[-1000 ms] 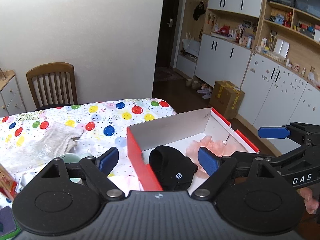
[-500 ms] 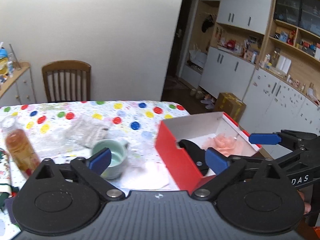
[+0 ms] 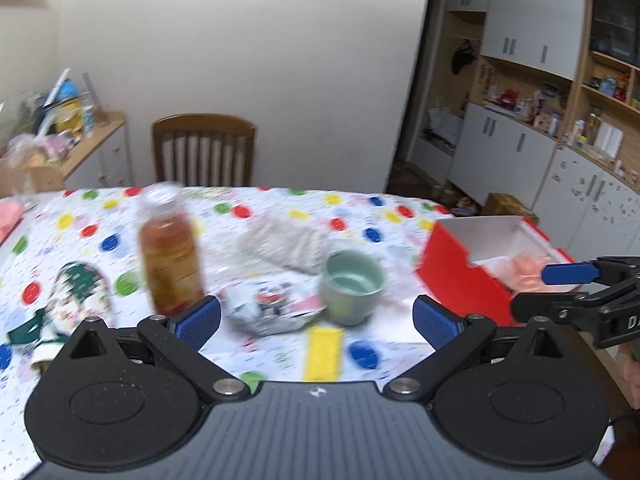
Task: Organize soft objects
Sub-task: 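Move both tools back toward the sponges on the table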
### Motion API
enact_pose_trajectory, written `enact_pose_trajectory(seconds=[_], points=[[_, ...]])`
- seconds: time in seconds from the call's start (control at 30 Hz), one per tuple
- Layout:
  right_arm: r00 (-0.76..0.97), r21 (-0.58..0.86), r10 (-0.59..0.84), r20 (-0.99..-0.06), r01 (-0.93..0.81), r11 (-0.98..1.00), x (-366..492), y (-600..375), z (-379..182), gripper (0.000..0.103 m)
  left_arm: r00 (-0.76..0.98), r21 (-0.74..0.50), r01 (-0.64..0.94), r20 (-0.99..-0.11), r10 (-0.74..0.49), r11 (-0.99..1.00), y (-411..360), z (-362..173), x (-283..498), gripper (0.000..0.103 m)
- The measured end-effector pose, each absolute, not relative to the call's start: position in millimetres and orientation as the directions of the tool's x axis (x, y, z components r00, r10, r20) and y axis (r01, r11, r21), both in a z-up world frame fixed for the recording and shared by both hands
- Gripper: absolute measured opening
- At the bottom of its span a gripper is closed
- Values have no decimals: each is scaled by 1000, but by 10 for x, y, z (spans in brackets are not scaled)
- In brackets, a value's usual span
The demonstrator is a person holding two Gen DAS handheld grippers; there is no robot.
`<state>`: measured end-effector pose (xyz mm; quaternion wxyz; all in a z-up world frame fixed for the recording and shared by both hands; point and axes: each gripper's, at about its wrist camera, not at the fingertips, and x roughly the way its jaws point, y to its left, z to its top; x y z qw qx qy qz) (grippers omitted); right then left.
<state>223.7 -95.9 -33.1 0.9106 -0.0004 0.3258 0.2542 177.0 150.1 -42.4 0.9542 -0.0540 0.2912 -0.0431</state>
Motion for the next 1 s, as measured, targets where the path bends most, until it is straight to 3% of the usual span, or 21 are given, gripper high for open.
enact_pose_trajectory(seconds=[0.4,0.63,1.0], points=[[606,164,438,-664,-454,876,2362,-359,-687,103,792,-132,-11,-607,-72,991,2304,-1008,1678,103],[570,145,403,-716,-444,884,2525,-128,-945,102,760,-148,22,-640,-113,989,2692,-1313,1775,103],[500,166,384,-777,-425,890,2824,154,-1308,97,690,-69,237,-691,-217,969,2922,-1539,2117,103]])
